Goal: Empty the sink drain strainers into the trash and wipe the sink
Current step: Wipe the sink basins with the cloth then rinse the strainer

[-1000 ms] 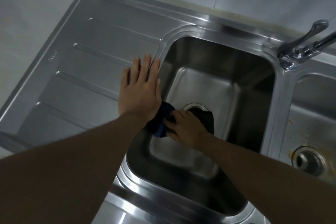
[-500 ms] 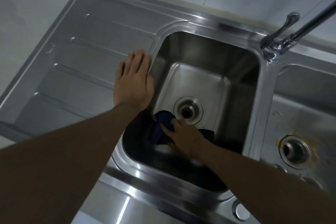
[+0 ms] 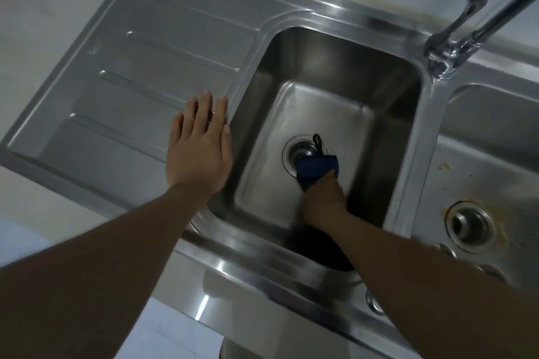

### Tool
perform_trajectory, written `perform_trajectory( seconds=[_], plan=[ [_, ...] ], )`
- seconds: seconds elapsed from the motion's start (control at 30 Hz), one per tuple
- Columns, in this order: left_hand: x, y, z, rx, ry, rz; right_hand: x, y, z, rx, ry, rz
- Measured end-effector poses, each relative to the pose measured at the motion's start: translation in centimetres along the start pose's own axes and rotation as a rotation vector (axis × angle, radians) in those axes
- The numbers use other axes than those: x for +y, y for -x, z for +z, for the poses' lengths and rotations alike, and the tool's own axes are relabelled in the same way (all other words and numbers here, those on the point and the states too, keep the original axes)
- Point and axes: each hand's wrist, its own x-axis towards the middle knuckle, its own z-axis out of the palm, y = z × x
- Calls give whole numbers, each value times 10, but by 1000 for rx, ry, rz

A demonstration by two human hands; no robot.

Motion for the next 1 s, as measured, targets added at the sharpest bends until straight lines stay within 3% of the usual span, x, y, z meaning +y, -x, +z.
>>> perform_trajectory(
  seconds=[0.1,0.3,0.37,0.5,0.53,0.6,0.67,0.73,0.87,1.0],
  plan=[
    [0,-2,0,-5,-12,6,3,8,9,45,60,-50],
    [1,-3,0,-17,-40,0,-3,-10,-6,136,-169,-44],
    [0,-5,1,-20,-54,-4,-13,-12,5,213,-93,-172],
    [1,-4,2,-28,-58,7,-10,-20,17,412,97,-650],
    [1,-4,2,-27,-59,3,-12,-26,14,425,151,-703],
    [0,-4,2,-26,-64,1,-22,-40,2,426,125,-612],
    [0,-4,1,-25,-66,-1,-38,-50,-15,417,-119,-393],
    [0,-4,0,-23,-65,0,-53,-57,-32,370,-544,-249],
    [0,-4,2,-22,-83,13,-80,-51,-76,187,-1363,-345],
    [0,-4,2,-29,-101,24,-100,-57,-150,401,-1532,-401]
  ],
)
